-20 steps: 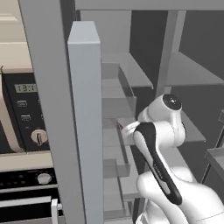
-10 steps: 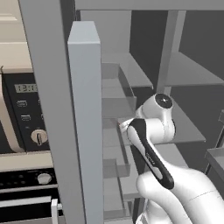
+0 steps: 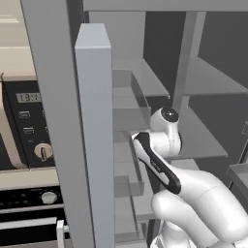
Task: Move the hot dog bun to the plate on the dining table and place the condiment next to that plate. Then navigate to the fridge and take the sausage and place it on the plate as well.
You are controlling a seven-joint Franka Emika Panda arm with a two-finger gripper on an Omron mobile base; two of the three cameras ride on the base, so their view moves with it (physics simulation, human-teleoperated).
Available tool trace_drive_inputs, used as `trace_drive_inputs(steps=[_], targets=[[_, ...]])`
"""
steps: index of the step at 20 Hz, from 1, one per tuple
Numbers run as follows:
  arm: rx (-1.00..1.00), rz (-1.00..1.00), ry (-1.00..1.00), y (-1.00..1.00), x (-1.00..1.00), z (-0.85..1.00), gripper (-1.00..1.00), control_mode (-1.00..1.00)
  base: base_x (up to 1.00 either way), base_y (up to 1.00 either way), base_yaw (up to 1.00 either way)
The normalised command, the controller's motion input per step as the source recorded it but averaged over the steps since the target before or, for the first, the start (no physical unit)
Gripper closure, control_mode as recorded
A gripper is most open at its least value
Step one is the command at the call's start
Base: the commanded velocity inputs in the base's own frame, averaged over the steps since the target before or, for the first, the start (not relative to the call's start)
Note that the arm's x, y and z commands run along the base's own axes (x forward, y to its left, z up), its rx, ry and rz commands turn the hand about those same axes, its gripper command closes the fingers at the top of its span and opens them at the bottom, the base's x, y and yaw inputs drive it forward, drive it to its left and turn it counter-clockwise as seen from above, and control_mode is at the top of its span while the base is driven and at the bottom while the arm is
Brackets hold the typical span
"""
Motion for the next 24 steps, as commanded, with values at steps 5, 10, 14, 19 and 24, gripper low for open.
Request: trace_drive_inputs(steps=[5,10,14,19,24], targets=[[-0.02,0.0,-0.02,0.14,0.27,-0.17,-1.0,-1.0,0.0,0.0,0.0],[-0.02,0.0,-0.02,0.08,0.2,-0.15,-1.0,-1.0,0.0,0.0,0.0],[-0.06,0.0,-0.03,0.02,0.04,-0.29,-1.0,-1.0,0.0,0.0,0.0],[-0.11,0.0,-0.08,0.16,-0.07,-0.41,-1.0,-1.0,0.0,0.0,0.0],[-0.05,-0.06,-0.2,0.01,-0.02,-0.02,-1.0,-1.0,0.0,0.0,0.0]])
